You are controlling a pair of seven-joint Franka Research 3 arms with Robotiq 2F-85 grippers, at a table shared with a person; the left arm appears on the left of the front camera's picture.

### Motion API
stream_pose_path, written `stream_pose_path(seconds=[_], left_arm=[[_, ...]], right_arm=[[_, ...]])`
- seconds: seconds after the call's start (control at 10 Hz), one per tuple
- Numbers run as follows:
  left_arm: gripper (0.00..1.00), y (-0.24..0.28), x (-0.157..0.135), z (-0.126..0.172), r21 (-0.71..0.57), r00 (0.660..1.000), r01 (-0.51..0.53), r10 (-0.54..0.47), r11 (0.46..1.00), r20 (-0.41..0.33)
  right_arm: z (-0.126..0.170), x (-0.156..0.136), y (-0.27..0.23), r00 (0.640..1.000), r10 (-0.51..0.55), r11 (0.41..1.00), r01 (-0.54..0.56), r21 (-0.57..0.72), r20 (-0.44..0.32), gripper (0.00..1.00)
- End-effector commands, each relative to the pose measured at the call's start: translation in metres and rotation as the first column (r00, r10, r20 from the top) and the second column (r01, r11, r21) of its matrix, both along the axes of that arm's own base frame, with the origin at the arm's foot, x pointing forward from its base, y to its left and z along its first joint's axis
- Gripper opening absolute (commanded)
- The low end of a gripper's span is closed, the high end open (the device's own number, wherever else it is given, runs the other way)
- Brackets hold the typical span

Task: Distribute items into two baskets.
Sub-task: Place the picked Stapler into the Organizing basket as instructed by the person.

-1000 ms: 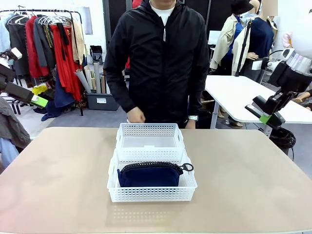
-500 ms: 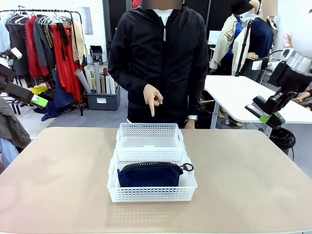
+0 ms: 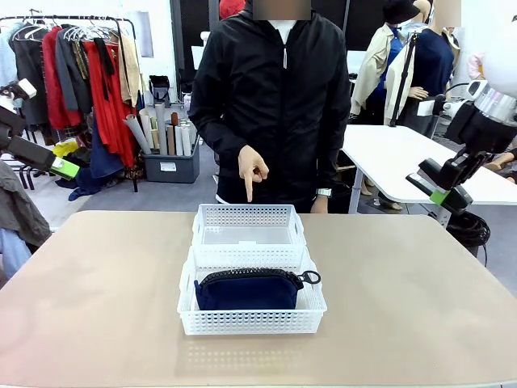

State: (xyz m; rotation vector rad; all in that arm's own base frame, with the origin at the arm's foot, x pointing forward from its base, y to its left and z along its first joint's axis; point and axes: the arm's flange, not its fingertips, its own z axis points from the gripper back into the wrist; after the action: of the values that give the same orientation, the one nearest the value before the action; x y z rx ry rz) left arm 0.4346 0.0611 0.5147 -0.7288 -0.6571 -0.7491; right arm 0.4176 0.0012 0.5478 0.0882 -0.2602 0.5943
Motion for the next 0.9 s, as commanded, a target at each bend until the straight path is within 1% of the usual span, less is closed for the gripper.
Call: stream_pose_path(seconds=[0.0,0.1,0.2,0.3,0.5,0.8], left_arm=[[1.0,0.0,-0.002,0.001,-0.009,1.0,0.004,-0.004,1.0,0.005],[1.0,0.0,-0.002,0.001,-0.009,1.0,0.004,-0.004,1.0,0.005],[1.0,0.0,-0.002,0.001,-0.009,1.0,0.004,-0.004,1.0,0.005],[1.0,0.0,-0.002,0.001,-0.009,1.0,0.004,-0.004,1.0,0.005],[1.0,0.0,-0.002,0.001,-0.009,1.0,0.004,-0.004,1.0,0.005],[1.0,0.0,-0.002,0.001,-0.009,1.0,0.004,-0.004,1.0,0.005]], right_arm=[[-0.001,-0.002,-0.001,1.0,-0.001,1.0,0.001,-0.015,0.023,0.0],[-0.001,-0.002,-0.001,1.0,-0.001,1.0,0.001,-0.015,0.023,0.0],[0.0,0.0,0.0,1.0,0.0,1.0,0.0,0.0,0.0,0.0],[0.0,0.006,0.008,1.0,0.011,1.0,-0.011,-0.004,-0.003,0.0],[0.003,0.015,0.032,0.998,0.061,0.998,-0.061,-0.031,-0.015,0.0],[0.006,0.04,0.074,0.992,0.12,0.989,-0.122,-0.084,-0.034,0.0]])
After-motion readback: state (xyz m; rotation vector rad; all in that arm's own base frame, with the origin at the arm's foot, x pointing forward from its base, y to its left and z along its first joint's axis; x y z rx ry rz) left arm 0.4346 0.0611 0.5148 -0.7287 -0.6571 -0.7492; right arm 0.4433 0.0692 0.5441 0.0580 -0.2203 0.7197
